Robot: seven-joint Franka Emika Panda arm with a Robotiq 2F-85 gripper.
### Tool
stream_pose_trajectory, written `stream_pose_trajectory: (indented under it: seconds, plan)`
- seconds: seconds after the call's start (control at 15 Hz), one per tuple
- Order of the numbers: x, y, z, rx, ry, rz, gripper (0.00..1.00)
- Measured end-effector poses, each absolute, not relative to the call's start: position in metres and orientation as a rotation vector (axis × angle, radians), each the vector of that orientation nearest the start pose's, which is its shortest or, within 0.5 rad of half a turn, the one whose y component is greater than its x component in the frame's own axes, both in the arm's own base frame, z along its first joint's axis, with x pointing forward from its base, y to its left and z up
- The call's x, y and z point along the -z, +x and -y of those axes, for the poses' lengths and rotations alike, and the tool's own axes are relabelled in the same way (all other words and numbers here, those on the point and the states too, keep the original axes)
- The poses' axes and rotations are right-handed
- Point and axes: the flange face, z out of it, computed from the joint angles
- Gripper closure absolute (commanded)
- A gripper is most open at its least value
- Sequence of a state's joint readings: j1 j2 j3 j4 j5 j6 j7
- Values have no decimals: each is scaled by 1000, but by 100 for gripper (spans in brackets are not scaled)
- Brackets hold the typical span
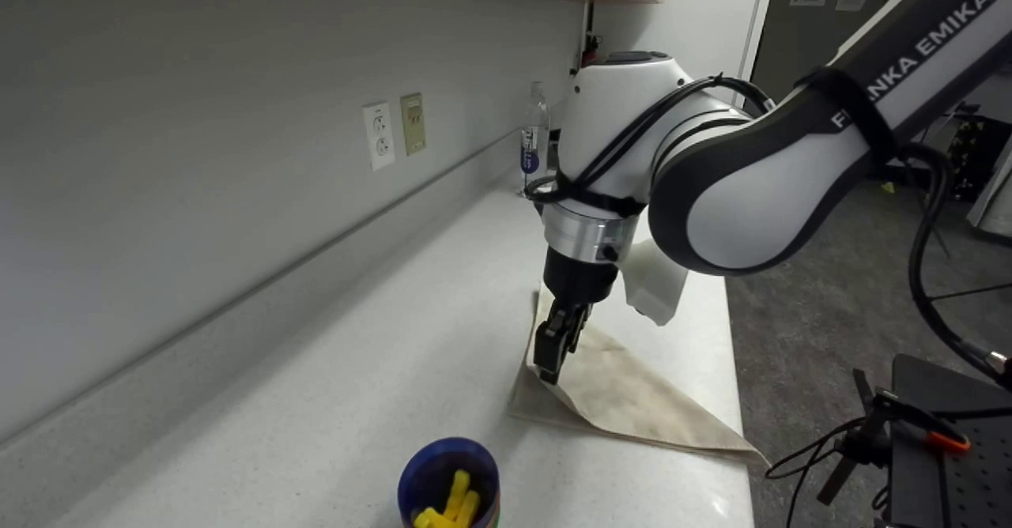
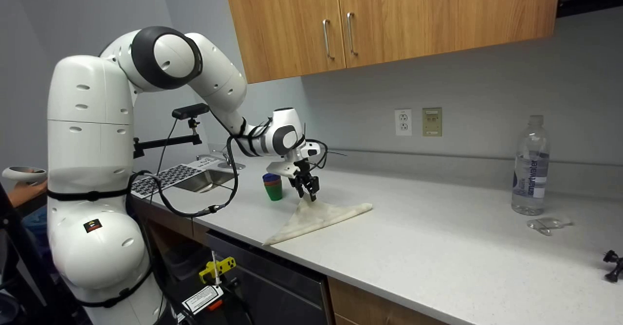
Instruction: Fold the towel on the table diagonally twice.
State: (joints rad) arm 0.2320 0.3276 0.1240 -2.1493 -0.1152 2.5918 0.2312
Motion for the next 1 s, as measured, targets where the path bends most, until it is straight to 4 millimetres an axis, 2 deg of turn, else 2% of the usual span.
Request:
stream_pose_trajectory:
  seconds: [0.07,0.4,0.67,1.0]
  plan:
    - [-262,544,-199,191,-3114,317,1]
    - [-268,521,-175,124,-3157,237,0]
    - [-264,486,-167,54,-3192,195,0]
    - [-245,439,-163,-49,-3237,110,0]
